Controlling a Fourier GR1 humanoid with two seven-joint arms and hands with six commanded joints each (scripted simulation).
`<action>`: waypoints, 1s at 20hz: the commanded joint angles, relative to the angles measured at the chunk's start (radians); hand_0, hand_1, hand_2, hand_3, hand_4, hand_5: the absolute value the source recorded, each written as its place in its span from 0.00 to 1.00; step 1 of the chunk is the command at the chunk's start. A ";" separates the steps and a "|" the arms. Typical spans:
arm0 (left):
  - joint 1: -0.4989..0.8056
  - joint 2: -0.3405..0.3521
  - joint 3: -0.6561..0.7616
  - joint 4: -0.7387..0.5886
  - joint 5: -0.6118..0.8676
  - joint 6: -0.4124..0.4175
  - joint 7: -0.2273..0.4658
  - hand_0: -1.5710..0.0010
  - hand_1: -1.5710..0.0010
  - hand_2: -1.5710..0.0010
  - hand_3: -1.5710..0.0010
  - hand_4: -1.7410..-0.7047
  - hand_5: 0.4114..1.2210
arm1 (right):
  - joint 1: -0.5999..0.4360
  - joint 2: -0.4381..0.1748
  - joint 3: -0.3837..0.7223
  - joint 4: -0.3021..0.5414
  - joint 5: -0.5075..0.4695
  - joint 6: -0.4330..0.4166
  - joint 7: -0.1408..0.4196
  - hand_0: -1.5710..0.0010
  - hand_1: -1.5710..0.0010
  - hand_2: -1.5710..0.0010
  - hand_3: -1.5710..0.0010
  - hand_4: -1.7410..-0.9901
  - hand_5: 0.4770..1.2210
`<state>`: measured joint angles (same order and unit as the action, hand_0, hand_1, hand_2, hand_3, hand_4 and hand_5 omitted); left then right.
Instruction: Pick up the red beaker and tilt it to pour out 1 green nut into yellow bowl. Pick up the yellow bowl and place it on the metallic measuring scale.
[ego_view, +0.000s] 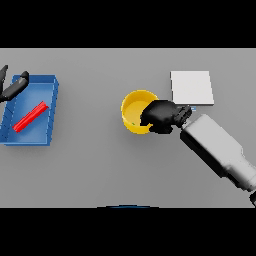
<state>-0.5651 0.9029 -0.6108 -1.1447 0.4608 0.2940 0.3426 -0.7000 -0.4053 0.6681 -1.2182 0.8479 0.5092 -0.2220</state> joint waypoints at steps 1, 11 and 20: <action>-0.006 -0.006 -0.001 0.008 -0.002 0.001 0.005 1.00 1.00 1.00 1.00 0.98 0.35 | 0.002 -0.011 -0.012 -0.029 -0.011 0.018 0.013 0.01 0.01 0.12 0.18 0.01 0.99; -0.010 0.004 -0.009 -0.032 -0.008 0.018 0.030 1.00 1.00 1.00 1.00 0.98 0.35 | -0.003 -0.092 -0.120 -0.122 -0.028 0.027 0.105 0.00 0.00 0.03 0.26 0.00 1.00; -0.001 0.012 -0.006 -0.051 0.003 0.023 0.059 1.00 1.00 1.00 1.00 0.97 0.39 | -0.051 -0.134 -0.195 0.074 -0.007 -0.104 0.057 0.00 0.00 0.02 0.27 0.00 1.00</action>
<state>-0.5660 0.9148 -0.6172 -1.1960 0.4639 0.3170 0.4017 -0.7500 -0.5401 0.4735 -1.1433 0.8418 0.4055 -0.1635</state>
